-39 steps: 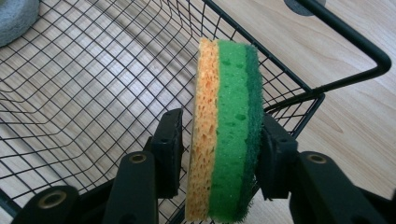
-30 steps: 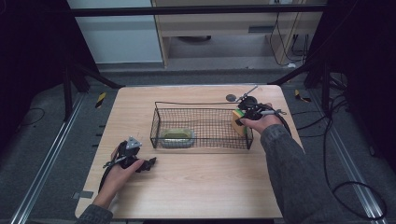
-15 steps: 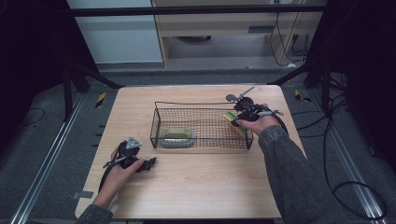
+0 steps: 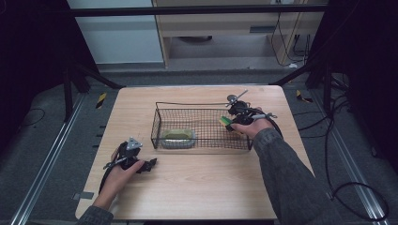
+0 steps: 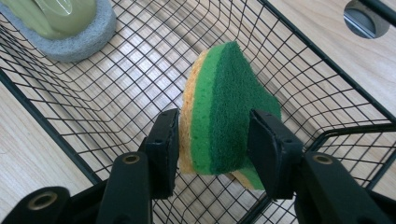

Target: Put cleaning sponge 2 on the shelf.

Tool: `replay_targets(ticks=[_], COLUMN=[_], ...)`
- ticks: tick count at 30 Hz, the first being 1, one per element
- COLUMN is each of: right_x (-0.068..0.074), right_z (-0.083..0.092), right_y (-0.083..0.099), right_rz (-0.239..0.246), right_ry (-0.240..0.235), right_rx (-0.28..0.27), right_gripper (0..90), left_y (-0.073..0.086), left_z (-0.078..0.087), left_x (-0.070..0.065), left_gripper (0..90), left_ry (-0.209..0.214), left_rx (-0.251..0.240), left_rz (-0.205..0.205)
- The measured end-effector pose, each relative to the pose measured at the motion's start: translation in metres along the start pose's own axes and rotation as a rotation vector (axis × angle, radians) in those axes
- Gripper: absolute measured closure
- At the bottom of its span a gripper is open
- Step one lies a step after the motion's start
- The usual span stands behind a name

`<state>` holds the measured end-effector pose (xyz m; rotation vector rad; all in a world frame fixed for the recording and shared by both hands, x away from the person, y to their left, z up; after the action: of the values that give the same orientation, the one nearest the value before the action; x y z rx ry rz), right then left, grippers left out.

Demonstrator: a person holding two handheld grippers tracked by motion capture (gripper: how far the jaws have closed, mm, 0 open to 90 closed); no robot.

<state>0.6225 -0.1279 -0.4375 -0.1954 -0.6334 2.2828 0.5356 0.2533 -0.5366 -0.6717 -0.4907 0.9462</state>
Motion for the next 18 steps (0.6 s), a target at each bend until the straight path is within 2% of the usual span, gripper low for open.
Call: replay_targets(ticks=[8,18], right_x=[0.0042,0.0022], right_z=[-0.0035,0.0058], right_y=[0.0007,0.0041], right_rz=[-0.008,-0.016], right_ry=[-0.031,-0.005], right_rx=[0.017,-0.024], right_gripper=[45.1,38.8], left_y=[-0.0002,-0.0001], left_z=[-0.0002,-0.0002], left_x=[0.0003,0.0003], left_gripper=[0.0,0.0], left_ry=[0.000,0.000], left_rx=[0.000,0.000], left_rz=[-0.001,-0.001])
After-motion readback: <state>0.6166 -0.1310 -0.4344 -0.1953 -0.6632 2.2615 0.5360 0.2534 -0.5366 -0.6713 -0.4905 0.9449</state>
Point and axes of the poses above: each handheld gripper's, and its own axes: z roughly backward along the jaws, y roughly out of its underside, x roughly to its left, the point moved 4 cm from there along -z, roughly forward along the jaws, and after that the axes turned 6 degrees about -y, right-handed, at the moved point
